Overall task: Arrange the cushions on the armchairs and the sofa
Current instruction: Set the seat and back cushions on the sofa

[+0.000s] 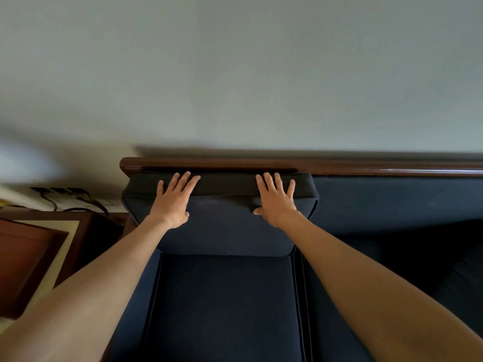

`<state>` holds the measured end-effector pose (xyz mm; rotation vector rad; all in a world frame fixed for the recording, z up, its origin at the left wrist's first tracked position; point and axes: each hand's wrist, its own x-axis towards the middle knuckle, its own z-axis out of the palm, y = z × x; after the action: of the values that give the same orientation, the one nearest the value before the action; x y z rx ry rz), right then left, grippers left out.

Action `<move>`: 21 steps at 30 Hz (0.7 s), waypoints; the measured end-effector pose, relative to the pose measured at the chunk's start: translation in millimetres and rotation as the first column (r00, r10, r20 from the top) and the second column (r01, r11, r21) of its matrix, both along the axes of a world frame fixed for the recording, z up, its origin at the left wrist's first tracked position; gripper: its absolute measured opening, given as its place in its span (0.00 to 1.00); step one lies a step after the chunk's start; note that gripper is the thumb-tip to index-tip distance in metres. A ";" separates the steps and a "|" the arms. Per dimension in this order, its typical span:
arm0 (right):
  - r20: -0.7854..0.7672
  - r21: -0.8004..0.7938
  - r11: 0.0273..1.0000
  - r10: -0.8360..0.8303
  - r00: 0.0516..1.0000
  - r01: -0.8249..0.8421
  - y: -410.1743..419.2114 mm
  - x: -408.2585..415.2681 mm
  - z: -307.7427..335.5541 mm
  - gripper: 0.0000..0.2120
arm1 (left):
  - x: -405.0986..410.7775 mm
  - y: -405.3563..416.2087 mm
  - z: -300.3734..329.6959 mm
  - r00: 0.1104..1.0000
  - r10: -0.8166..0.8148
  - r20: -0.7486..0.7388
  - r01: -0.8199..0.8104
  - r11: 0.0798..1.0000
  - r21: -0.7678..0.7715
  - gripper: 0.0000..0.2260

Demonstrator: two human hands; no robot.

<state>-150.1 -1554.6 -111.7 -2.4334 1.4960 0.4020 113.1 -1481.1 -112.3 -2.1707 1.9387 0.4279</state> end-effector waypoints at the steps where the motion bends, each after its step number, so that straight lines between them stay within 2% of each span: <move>1: 0.008 0.028 0.999 -0.016 1.000 0.016 0.8 -0.2 6.5 0.44 | -7.1 -0.9 5.6 0.999 0.032 -0.014 -0.032 0.999 0.023 0.44; 3: 0.028 0.077 0.996 -0.045 0.999 0.043 4.0 -2.3 22.1 0.39 | -23.9 -2.6 20.3 0.995 0.074 -0.060 -0.071 0.996 0.053 0.38; 6: 0.056 0.097 0.993 -0.071 0.996 0.066 12.0 -16.1 50.6 0.30 | -56.5 -0.4 48.3 0.986 0.088 -0.142 -0.087 0.996 0.014 0.28; 9: 0.118 0.086 0.992 -0.103 0.988 0.093 21.3 -45.3 85.9 0.24 | -101.6 3.9 84.3 0.956 0.109 -0.271 -0.121 0.992 -0.028 0.24; 12: 0.182 0.059 0.991 -0.126 0.975 0.117 36.7 -89.8 127.1 0.22 | -156.7 6.8 122.6 0.938 0.072 -0.340 -0.112 0.989 -0.099 0.21; 18: 0.283 -0.010 0.975 -0.209 0.936 0.221 81.0 -246.6 208.1 0.21 | -308.0 18.8 197.1 0.886 -0.070 -0.458 -0.034 0.976 -0.215 0.17; 21: 0.314 -0.045 0.954 -0.267 0.911 0.296 113.8 -347.6 234.6 0.20 | -406.3 33.6 223.3 0.869 -0.169 -0.466 0.037 0.960 -0.279 0.16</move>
<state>-497.7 -1440.8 122.9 -2.1686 1.7163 -0.1019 -293.1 -1447.5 111.1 -2.2570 2.4913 0.8089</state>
